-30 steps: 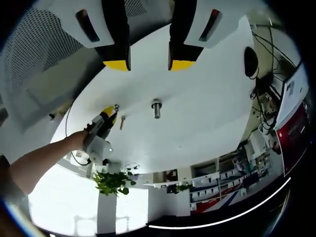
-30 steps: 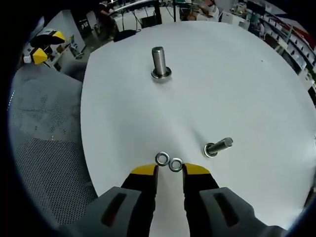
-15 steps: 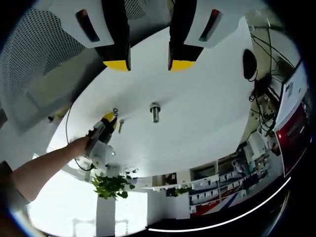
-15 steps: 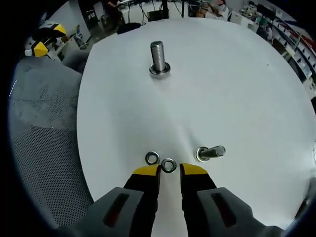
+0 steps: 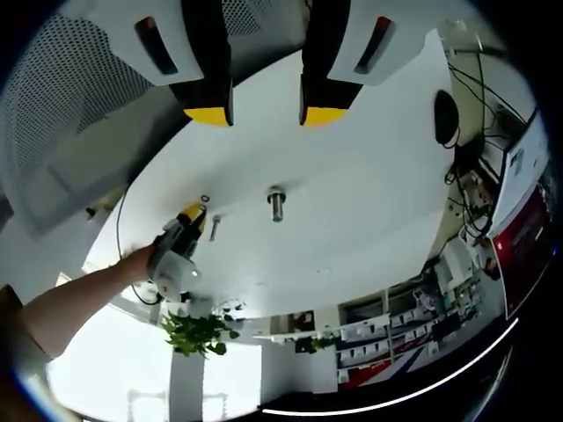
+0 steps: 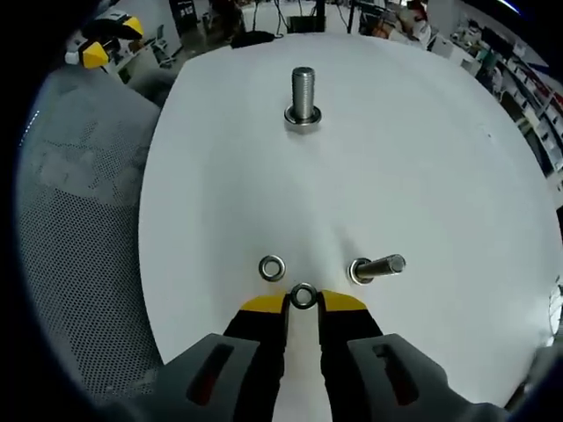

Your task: Place the washer onto the threaded stud by aligning its center hole with the stud, sliding it down to the base, and recovering from edge contact or off-axis alignment until the washer reaches the visible bottom stop.

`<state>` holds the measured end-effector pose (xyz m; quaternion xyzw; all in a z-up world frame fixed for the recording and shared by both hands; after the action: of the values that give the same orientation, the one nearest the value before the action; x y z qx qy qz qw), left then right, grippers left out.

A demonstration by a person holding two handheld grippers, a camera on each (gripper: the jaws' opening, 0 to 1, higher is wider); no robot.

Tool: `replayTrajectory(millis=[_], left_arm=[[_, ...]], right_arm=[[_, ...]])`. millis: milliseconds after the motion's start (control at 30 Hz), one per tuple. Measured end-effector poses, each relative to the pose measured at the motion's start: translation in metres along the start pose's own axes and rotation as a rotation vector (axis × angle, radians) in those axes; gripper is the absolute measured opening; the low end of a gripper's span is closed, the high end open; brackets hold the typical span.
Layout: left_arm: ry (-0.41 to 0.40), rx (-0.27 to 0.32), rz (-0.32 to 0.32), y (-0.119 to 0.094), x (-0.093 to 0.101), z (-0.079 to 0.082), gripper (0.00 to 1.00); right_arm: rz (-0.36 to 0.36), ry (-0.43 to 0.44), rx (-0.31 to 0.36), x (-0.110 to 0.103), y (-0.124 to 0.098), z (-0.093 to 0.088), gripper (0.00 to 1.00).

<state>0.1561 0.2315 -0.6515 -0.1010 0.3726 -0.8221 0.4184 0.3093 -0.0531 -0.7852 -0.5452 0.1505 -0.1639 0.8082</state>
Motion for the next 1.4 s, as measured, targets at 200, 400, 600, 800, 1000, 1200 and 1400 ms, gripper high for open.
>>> replayTrajectory(millis=[200,400,600,800,1000,1200,1400], left_arm=[[0.018,-0.005,-0.005,0.001,0.001,0.001,0.28],[0.011,-0.002,-0.001,0.000,0.000,0.001,0.28],[0.016,0.013,-0.004,0.000,0.000,0.003,0.28],[0.013,0.019,0.005,-0.001,-0.001,0.004,0.28],[0.018,0.030,0.007,-0.001,-0.002,0.006,0.27],[0.016,0.041,0.015,-0.003,-0.003,0.007,0.27],[0.013,0.055,0.009,-0.003,-0.003,0.009,0.27]], right_arm=[[0.014,-0.052,-0.036,-0.001,-0.005,-0.010,0.16],[0.013,-0.060,-0.078,-0.004,-0.007,-0.015,0.16],[0.015,-0.072,-0.128,-0.004,-0.006,-0.011,0.18],[-0.019,-0.169,-0.268,-0.005,-0.005,-0.004,0.17],[-0.062,-0.117,-0.340,-0.009,-0.002,0.003,0.15],[-0.071,-0.077,-0.291,-0.006,-0.007,-0.001,0.15],[-0.091,-0.050,-0.240,-0.007,-0.006,-0.007,0.14]])
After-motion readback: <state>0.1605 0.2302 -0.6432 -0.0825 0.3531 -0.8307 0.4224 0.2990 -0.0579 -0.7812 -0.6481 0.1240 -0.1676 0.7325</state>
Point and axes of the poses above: the point that each gripper's makers call its tool centre point, and the gripper's own axes: y roughly forward along the fingers, x roughly to its right, z roughly out of its top, the point moved 6 cm from there along -y, roughly backward along the fingers, and after that the axes turned 13 degrees about y, right-handed, at the moved point
